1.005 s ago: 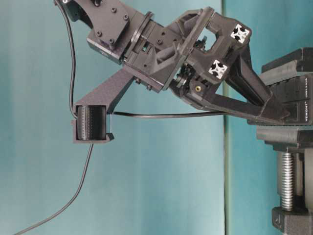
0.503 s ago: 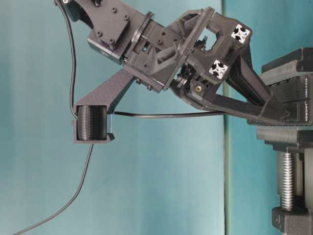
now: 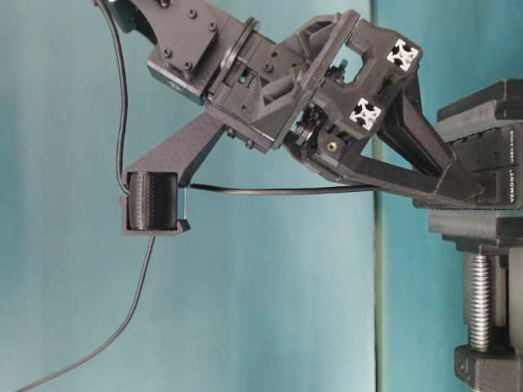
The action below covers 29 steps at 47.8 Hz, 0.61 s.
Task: Insert the USB into the front port of the fixed hub.
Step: 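Move the plug forward into the front port opening with the right gripper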
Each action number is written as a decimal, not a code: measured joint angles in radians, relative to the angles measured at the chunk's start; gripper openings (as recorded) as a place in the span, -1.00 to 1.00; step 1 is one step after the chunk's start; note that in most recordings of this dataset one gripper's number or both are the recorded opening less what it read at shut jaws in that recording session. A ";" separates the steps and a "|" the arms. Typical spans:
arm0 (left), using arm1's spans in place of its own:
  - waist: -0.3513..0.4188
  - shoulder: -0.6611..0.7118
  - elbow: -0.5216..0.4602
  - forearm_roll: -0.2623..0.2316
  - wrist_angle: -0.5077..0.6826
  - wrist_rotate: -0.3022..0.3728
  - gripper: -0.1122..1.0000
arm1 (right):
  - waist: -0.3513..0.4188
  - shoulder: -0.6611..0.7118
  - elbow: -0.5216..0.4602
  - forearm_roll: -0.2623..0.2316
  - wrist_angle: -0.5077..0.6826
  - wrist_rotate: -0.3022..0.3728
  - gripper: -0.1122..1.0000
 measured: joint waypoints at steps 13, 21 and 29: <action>0.002 -0.003 -0.002 0.000 0.000 0.000 -0.80 | 0.006 0.005 0.002 0.003 -0.012 0.000 -0.17; 0.002 -0.002 0.000 0.000 0.000 0.000 -0.80 | 0.003 0.005 0.002 0.002 -0.006 0.046 0.57; 0.002 -0.003 -0.002 0.000 0.000 0.000 -0.80 | -0.011 0.005 0.002 -0.002 0.014 0.074 0.63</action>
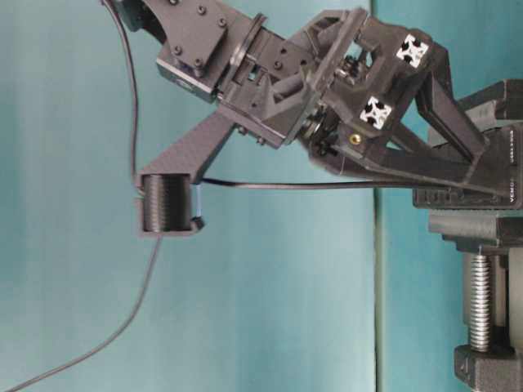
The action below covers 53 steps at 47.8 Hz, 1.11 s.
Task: Insert the USB into the front port of the fixed hub.
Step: 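Move the plug forward into the front port opening with the right gripper, then push the USB plug fully into the front port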
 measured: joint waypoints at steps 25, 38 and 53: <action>0.000 0.000 0.000 0.000 0.000 0.000 -0.80 | 0.002 0.000 0.000 0.000 0.005 0.002 0.61; 0.000 0.000 0.000 0.000 0.000 -0.002 -0.80 | 0.000 -0.006 0.000 -0.003 0.006 0.002 0.61; 0.000 0.000 0.002 0.000 0.000 -0.002 -0.80 | -0.011 -0.040 0.017 -0.003 0.005 0.002 0.61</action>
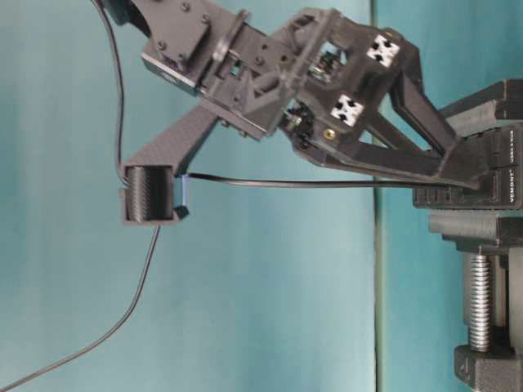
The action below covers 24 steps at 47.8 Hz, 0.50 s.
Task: Insert the USB into the front port of the fixed hub.
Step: 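Push the USB plug fully into the front port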
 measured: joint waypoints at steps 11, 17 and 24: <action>-0.002 0.000 0.000 0.000 0.000 0.000 -0.80 | 0.000 -0.005 0.008 0.000 -0.002 0.000 0.61; 0.000 0.000 0.000 0.000 0.000 0.000 -0.80 | 0.000 -0.017 0.014 0.000 0.000 0.000 0.61; -0.002 0.000 0.000 0.000 0.000 -0.008 -0.80 | 0.000 -0.034 0.032 0.000 -0.002 0.000 0.61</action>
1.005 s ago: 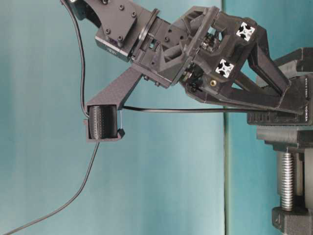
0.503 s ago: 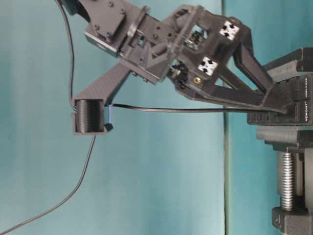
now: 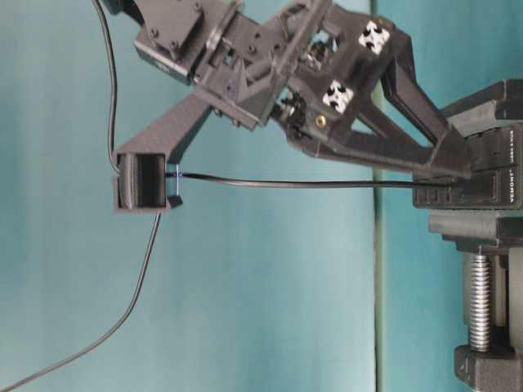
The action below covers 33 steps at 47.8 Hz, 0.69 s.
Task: Insert the USB into the front port of the fixed hub.
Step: 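Push the USB plug fully into the front port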
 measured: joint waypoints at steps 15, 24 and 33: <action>0.000 -0.012 0.008 0.000 0.000 -0.025 -0.80 | 0.000 -0.029 0.026 0.000 -0.015 0.000 0.61; 0.002 -0.025 0.008 0.000 0.000 -0.025 -0.80 | 0.000 -0.029 0.031 0.000 -0.031 0.000 0.61; 0.002 -0.029 0.009 0.000 0.000 -0.025 -0.80 | -0.002 -0.034 0.032 0.000 -0.064 0.000 0.61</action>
